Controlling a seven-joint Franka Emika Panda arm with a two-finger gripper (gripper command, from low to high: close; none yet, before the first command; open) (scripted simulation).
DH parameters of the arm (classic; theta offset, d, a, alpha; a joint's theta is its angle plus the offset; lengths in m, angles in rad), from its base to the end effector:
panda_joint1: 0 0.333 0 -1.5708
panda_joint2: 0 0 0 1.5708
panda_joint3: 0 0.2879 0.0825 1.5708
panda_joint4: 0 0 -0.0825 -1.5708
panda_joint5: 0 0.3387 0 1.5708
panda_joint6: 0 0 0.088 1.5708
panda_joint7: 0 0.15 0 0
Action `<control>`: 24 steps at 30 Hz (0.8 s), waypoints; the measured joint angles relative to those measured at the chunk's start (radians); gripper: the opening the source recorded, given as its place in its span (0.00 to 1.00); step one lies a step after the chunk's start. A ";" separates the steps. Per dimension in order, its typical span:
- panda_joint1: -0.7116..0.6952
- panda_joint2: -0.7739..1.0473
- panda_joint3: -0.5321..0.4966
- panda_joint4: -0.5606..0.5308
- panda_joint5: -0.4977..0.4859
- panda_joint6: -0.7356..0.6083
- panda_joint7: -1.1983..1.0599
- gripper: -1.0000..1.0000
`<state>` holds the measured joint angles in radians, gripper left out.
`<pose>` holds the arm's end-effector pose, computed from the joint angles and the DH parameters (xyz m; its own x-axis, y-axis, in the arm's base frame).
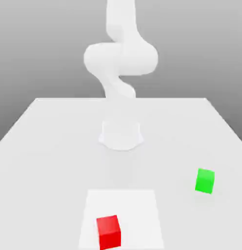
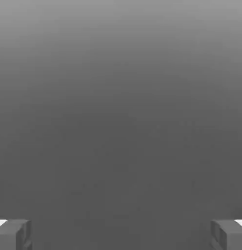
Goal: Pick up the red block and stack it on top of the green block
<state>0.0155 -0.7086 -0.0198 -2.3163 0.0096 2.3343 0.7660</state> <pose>0.3823 -0.0031 0.6215 0.5388 -0.7038 0.4630 -0.5181 -0.7102 -0.4766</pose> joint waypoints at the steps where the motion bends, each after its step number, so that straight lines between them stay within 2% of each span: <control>1: 0.007 0.039 -0.009 -0.007 0.004 0.015 -0.014 0.50; 16: 0.059 0.587 -0.087 -0.106 0.068 0.223 -0.223 0.50; 24: 0.048 0.873 -0.094 -0.158 0.052 0.335 -0.298 0.50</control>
<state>0.0633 0.1646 -0.1141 -2.4747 0.0620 2.6697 0.4683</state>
